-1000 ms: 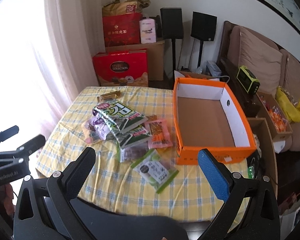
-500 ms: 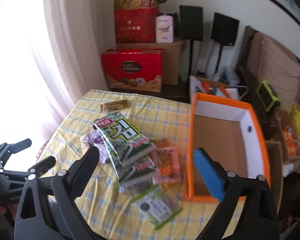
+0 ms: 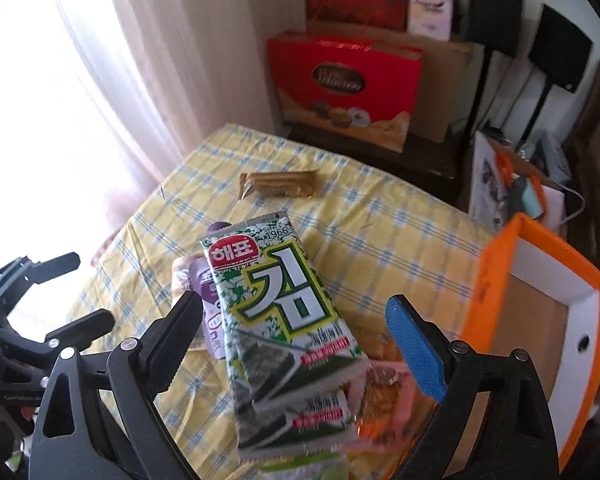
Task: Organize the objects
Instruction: 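Grasp the stacked green seaweed packets with the right tool and lift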
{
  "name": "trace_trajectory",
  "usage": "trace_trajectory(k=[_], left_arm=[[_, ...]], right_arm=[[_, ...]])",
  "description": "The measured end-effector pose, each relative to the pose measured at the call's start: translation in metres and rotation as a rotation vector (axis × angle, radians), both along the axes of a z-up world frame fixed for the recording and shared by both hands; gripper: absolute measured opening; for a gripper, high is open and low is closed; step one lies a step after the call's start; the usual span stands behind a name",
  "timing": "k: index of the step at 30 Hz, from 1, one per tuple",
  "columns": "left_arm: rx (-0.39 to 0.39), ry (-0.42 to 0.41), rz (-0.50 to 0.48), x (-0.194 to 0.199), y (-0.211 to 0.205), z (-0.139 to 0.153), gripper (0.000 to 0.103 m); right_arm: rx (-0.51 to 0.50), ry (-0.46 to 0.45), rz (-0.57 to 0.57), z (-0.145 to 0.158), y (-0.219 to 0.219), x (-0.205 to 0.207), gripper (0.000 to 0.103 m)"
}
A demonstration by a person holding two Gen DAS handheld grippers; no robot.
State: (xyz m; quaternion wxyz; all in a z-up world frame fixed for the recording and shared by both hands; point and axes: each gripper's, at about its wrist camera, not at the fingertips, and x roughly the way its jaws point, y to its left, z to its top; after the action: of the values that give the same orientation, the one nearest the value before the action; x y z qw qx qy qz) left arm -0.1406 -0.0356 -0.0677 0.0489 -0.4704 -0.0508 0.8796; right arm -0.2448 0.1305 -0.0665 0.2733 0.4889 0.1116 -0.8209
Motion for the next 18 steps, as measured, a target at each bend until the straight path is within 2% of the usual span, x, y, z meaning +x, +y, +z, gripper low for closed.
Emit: trace_trajectory(k=[9, 15, 18], left_arm=[[-0.002, -0.011, 0.012, -0.005, -0.006, -0.009, 0.085], [0.048, -0.032, -0.025, -0.007, -0.003, -0.011, 0.085], [0.077, -0.043, -0.047, -0.008, 0.0, -0.012, 0.085]], right_arm=[[0.037, -0.095, 0.097, -0.029, -0.028, -0.014, 0.095], [0.115, -0.1, 0.1, -0.041, -0.038, -0.022, 0.095], [0.122, -0.115, 0.094, -0.043, -0.04, -0.027, 0.095]])
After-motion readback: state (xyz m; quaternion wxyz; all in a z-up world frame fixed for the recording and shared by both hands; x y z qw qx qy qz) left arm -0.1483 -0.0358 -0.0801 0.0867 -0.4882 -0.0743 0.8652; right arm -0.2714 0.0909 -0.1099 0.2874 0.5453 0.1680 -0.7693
